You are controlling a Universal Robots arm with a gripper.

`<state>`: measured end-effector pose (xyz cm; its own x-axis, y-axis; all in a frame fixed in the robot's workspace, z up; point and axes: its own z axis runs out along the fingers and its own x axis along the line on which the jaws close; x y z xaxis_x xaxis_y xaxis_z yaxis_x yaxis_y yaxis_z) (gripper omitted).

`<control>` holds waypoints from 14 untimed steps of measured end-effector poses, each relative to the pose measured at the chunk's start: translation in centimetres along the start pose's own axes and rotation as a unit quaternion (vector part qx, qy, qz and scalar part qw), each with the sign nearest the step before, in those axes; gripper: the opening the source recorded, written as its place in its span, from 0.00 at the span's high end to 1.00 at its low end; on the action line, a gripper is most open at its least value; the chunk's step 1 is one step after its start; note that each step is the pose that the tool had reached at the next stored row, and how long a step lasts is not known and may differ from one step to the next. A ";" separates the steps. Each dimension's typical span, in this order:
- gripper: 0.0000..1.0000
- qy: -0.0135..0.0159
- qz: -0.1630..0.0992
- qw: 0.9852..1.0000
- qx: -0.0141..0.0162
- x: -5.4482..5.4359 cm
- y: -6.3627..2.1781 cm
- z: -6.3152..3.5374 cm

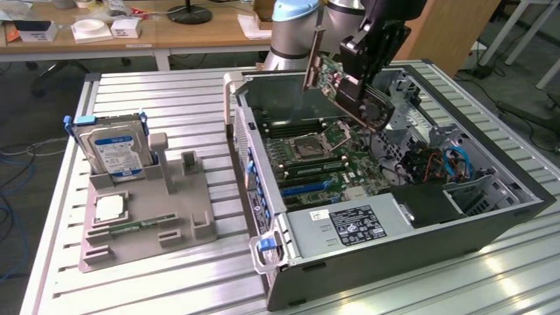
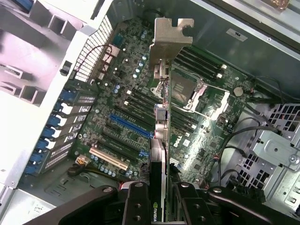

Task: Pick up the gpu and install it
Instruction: 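Insert the gpu into the slot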

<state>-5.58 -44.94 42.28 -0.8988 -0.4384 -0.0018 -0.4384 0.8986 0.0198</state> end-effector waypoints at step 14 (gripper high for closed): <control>0.74 0.000 -0.031 1.000 -0.001 0.1 -0.25 0.00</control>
<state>-5.58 -45.21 42.28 -0.8697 -0.4935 -0.0029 -0.4935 0.8695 0.0219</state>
